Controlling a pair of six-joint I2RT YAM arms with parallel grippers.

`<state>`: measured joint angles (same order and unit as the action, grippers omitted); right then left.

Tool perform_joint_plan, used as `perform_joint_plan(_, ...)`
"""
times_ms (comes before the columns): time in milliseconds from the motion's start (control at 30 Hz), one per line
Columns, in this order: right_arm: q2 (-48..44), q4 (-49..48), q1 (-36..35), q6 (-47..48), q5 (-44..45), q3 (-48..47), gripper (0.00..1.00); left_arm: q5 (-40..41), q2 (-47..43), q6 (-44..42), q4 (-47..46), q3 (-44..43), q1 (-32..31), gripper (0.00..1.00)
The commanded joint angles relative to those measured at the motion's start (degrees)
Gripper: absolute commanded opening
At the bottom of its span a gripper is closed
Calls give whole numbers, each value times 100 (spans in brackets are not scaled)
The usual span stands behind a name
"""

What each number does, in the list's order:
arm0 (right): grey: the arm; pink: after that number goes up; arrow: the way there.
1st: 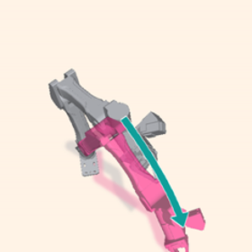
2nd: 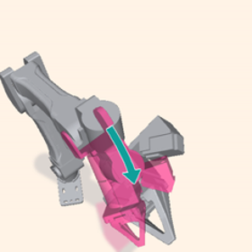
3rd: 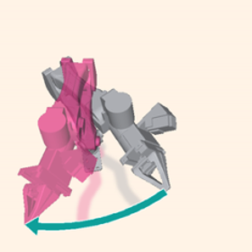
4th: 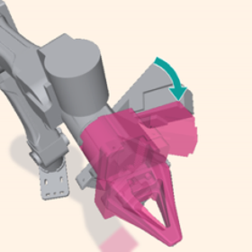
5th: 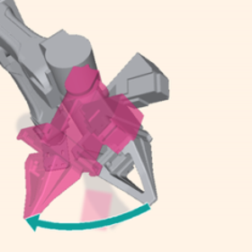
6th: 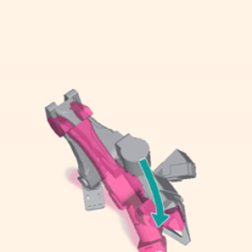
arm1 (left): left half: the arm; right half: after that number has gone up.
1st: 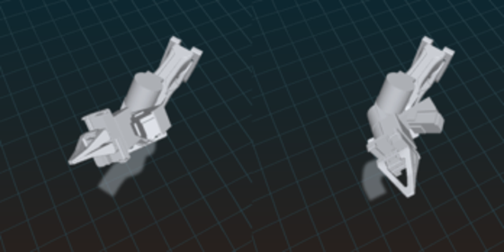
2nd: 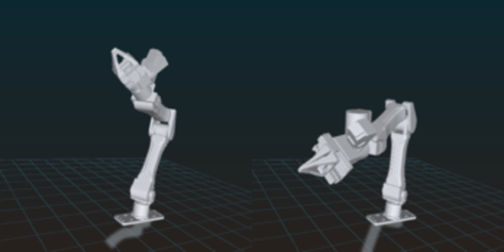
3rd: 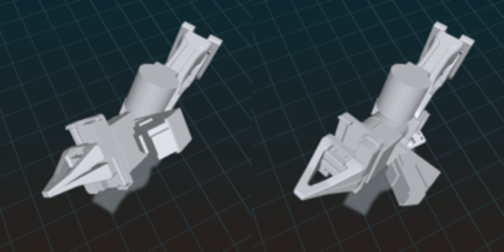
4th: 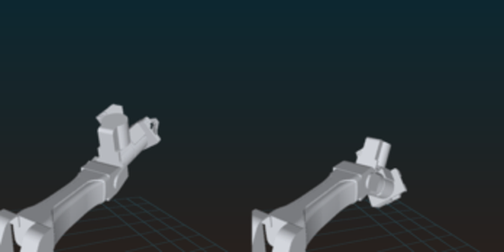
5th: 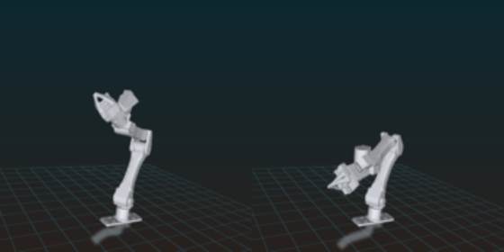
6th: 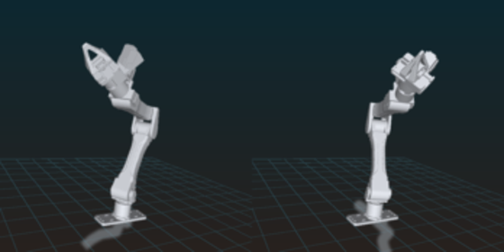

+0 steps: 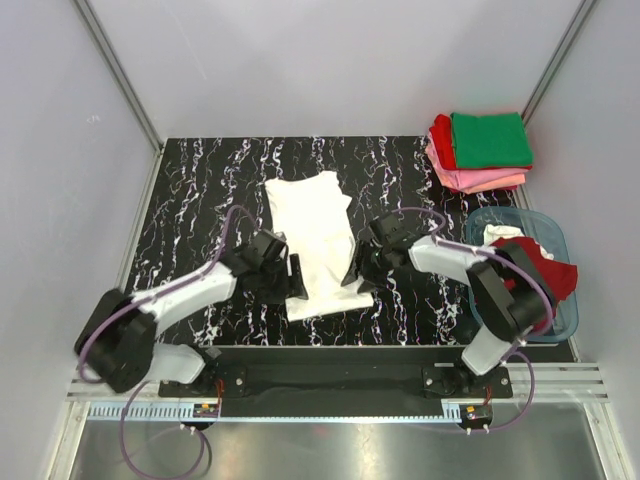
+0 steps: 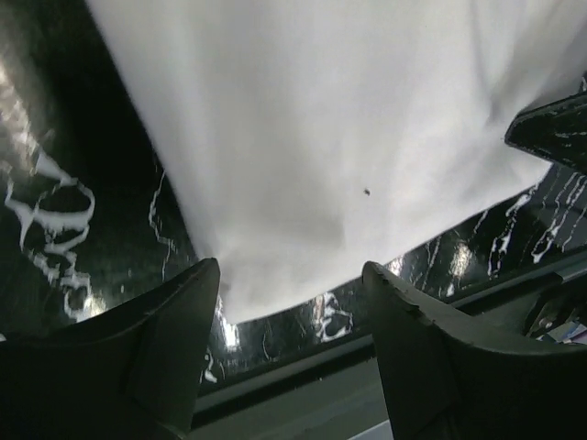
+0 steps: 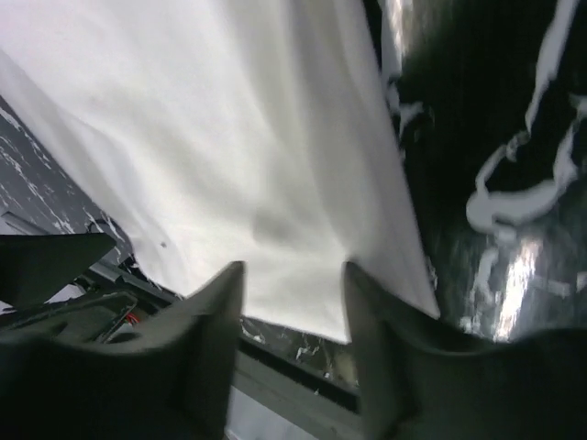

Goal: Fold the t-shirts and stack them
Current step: Fold the tshirt

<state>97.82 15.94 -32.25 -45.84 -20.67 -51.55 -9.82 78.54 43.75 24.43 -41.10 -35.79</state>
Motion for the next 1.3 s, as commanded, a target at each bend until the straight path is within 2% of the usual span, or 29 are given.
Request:
perform_joint_plan(0, -1086, 934, -220, -3, 703, -13, 63, 753, -927, 266, 808, -248, -139, 72)
perform_joint_plan(67, -1474, 1208, -326, 5, 985, -31, 79, 1147, -1374, 240, 1255, -380, -182, 75)
perform_joint_plan(167, -2213, 1552, -361, 6, 1135, 162, 84, 1264, -1902, 310, 1495, -373, -279, 76)
perform_joint_plan(300, -2916, 1684, -352, -47, 1407, 715, 89, 1036, -2369, 765, 1136, 398, -507, 76)
perform_joint_plan(400, -2901, 1623, -352, 40, 1513, 979, 89, 763, -2694, 1274, 565, 1136, -692, 76)
perform_joint_plan(500, -2637, 1447, -247, 190, 1583, 1146, 83, 605, -3002, 1784, -112, 1857, -876, 76)
perform_joint_plan(600, -2338, 1008, 103, 348, 1259, 1305, 79, 622, -3082, 1980, -578, 2245, -930, 79)
perform_joint_plan(900, -2197, 805, 289, 480, 986, 1288, 77, 754, -2423, 2208, -1168, 2431, -1123, 79)
perform_joint_plan(1000, -2293, 858, 289, 489, 994, 1279, 77, 780, -2230, 2226, -1291, 2423, -1184, 73)
perform_joint_plan(1100, -2329, 858, 289, 480, 968, 1279, 76, 886, -1993, 2235, -1309, 2370, -1246, 63)
perform_joint_plan(1200, -2311, 831, 289, 463, 846, 1305, 75, 974, -1677, 2147, -1309, 2247, -1246, 45)
perform_joint_plan(1267, -2311, 787, 298, 454, 784, 1349, 74, 1184, -1562, 2033, -1291, 2099, -1246, 26)
